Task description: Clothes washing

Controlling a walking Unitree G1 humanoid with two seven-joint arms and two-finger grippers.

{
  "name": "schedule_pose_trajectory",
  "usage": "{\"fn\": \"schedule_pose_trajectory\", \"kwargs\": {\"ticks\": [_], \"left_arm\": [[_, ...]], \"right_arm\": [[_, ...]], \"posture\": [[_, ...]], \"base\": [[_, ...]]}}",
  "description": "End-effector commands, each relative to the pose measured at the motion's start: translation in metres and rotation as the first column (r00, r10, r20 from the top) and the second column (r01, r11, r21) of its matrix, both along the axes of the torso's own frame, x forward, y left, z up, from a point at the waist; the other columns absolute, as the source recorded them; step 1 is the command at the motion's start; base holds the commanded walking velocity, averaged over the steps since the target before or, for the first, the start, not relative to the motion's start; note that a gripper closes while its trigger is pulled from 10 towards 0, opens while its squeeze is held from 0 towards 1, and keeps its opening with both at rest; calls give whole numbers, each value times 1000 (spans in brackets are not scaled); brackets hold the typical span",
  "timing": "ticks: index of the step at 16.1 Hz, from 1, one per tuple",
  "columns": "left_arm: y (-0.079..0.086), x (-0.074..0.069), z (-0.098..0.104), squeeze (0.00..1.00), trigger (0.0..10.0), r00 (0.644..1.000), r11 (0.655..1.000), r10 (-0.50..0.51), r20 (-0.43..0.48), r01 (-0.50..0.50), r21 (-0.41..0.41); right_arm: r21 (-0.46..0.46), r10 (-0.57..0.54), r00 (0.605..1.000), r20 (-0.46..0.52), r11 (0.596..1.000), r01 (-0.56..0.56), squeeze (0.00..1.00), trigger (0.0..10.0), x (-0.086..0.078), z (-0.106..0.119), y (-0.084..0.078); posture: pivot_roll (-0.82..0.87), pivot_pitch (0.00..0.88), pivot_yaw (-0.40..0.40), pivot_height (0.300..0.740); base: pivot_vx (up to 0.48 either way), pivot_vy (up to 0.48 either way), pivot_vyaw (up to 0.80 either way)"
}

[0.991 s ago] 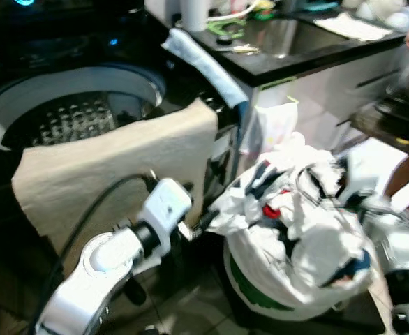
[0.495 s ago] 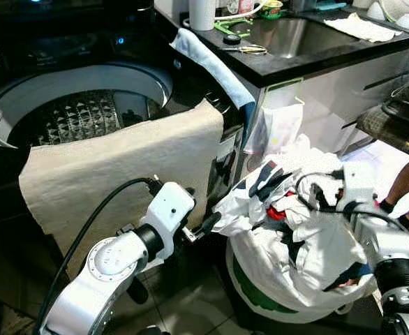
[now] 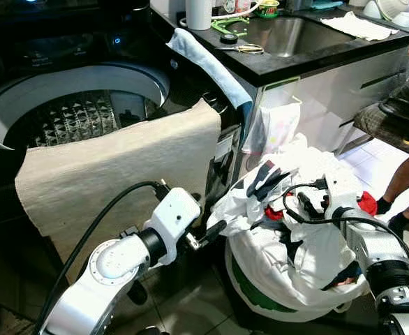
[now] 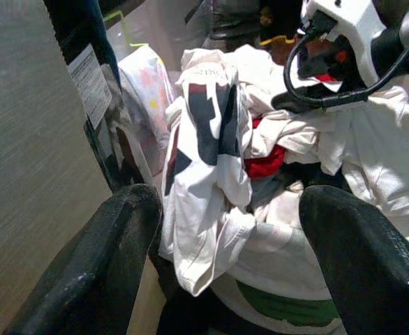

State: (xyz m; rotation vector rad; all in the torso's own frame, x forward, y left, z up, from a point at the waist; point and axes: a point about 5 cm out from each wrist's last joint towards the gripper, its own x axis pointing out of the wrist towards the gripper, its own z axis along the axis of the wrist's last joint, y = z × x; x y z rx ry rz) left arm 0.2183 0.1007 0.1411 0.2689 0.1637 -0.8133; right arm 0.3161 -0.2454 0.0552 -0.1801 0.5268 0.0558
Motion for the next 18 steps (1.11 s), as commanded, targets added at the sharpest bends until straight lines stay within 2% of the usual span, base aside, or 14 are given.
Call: {"fn": "schedule_pose_trajectory", "kwargs": {"ticks": [1, 18], "left_arm": [[-2, -1, 3, 0, 10000, 1000, 1000, -12, 18, 12, 5], [-2, 2, 1, 0, 10000, 1000, 1000, -16, 24, 15, 24]], "right_arm": [[-12, 3, 1000, 3, 1000, -3, 0, 0, 1, 0, 0], [-2, 17, 1000, 19, 1000, -17, 0, 0, 1, -4, 3]], "posture": [[-1, 22, -12, 719], [2, 4, -16, 719]], "base": [[0, 0, 0], [0, 0, 0]]}}
